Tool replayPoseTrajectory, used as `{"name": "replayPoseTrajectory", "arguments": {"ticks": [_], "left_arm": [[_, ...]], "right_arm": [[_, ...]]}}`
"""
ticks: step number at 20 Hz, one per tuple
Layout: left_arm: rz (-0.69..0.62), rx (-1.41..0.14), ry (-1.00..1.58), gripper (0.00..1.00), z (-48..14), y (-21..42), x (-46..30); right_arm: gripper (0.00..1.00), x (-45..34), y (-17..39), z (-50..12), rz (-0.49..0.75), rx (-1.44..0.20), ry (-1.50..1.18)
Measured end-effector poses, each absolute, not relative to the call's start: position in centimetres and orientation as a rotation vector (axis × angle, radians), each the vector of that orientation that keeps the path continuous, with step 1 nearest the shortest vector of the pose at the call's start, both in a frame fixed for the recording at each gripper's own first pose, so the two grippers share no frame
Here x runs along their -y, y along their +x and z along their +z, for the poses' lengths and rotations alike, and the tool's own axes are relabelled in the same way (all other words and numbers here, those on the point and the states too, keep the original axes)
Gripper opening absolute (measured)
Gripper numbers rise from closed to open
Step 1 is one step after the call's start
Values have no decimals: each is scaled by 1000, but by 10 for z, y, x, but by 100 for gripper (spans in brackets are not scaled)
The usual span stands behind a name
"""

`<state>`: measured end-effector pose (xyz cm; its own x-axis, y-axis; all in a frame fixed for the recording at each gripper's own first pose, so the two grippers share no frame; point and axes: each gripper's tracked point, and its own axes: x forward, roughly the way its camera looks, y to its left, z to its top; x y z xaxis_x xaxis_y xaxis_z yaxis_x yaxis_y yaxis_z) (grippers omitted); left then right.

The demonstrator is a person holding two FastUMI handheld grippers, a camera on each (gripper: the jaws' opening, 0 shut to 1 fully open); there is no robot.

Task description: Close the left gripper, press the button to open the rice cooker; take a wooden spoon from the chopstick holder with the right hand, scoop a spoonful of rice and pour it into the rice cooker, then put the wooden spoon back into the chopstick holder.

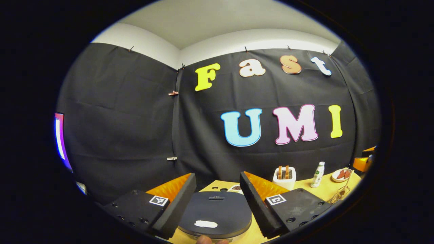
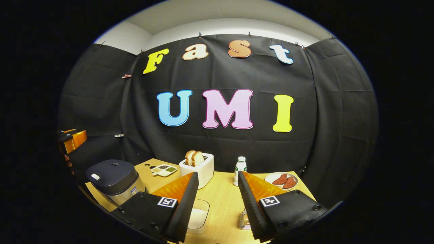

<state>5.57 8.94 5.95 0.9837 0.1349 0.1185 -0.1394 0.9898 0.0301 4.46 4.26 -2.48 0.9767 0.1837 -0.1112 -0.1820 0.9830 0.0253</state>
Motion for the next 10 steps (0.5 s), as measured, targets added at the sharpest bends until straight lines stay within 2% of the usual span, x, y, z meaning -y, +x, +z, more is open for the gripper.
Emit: {"name": "replayPoseTrajectory", "arguments": {"ticks": [2, 5, 8, 10], "left_arm": [[137, 106, 23, 89, 60, 51, -81], [148, 112, 17, 99, 61, 44, -77], [162, 111, 7, 96, 61, 41, -78], [175, 109, 5, 99, 61, 39, -80]], "right_arm": [[75, -40, 48, -24, 179, -111, 18], [78, -35, 50, -22, 168, -107, 28], [81, -32, 52, -22, 170, -109, 32], [85, -29, 52, -21, 162, -105, 28]]}}
